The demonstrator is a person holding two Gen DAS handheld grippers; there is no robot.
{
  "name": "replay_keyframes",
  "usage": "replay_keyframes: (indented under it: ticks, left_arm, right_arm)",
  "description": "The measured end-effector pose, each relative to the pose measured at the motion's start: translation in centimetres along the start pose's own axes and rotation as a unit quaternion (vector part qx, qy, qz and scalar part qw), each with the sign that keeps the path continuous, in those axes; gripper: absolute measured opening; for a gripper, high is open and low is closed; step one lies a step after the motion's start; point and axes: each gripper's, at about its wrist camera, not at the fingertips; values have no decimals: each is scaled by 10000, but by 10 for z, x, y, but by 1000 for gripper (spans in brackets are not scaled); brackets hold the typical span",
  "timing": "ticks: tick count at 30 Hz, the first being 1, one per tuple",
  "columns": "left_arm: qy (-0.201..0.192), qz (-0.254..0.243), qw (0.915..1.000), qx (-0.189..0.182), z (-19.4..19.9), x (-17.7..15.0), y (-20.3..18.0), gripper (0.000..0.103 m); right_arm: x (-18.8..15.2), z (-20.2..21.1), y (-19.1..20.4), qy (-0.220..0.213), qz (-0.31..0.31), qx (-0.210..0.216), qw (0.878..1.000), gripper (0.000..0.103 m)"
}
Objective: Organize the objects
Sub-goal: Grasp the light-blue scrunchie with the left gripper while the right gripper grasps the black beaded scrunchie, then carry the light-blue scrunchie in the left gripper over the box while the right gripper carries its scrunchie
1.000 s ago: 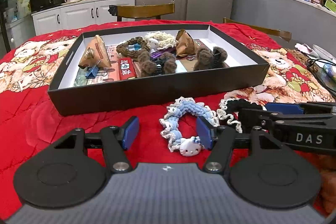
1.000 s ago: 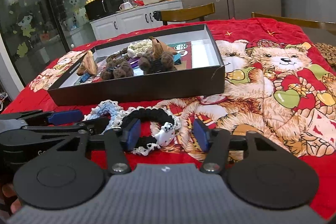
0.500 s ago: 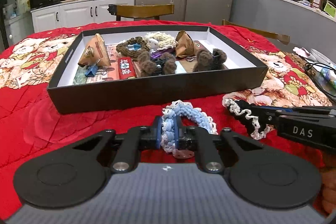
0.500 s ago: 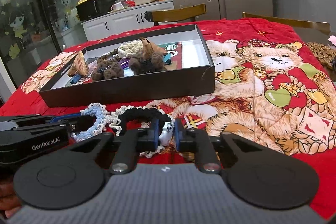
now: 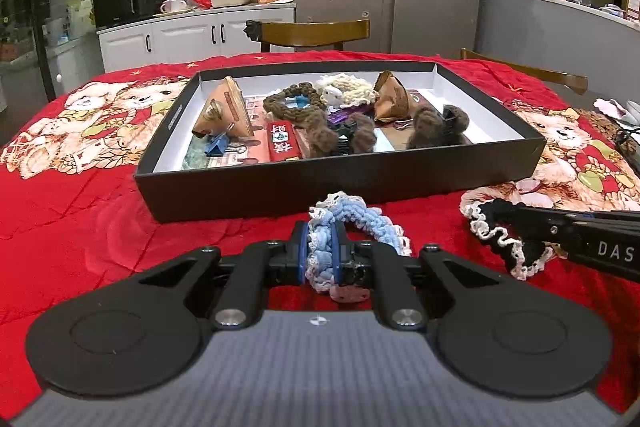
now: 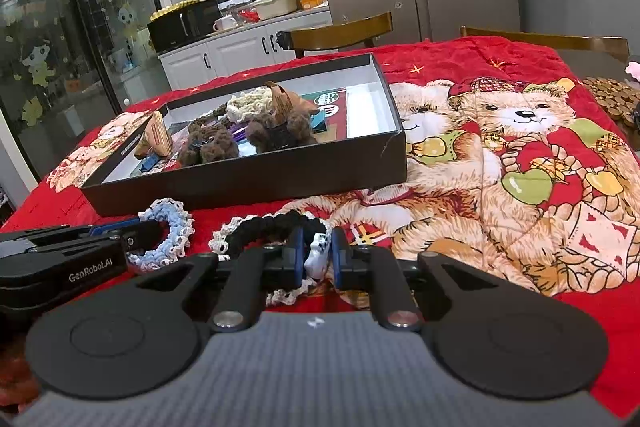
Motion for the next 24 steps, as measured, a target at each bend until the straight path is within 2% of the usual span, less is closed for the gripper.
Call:
replay_keyframes:
  ticks: [11,17,24]
  left_arm:
    - [-211,44,9997,145,7,-1,2,15]
    - [-704,223,9972,139,22,-4,7,15]
    - [-756,424,9960,222,24,0,14,15]
  right_arm:
    - [2,4,0,-224,23,152,9996,15]
    - [12,10,7,-409,-38,156,9990,15]
    - [24,8,26,-338,-118,94,9993,15]
Point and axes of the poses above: each gripper's, at about its wrist camera, not at the fingertips, and z roughly against the way its jaws point, y to its left, x to its top, and after that the axes turned 13 degrees about x, right-handed
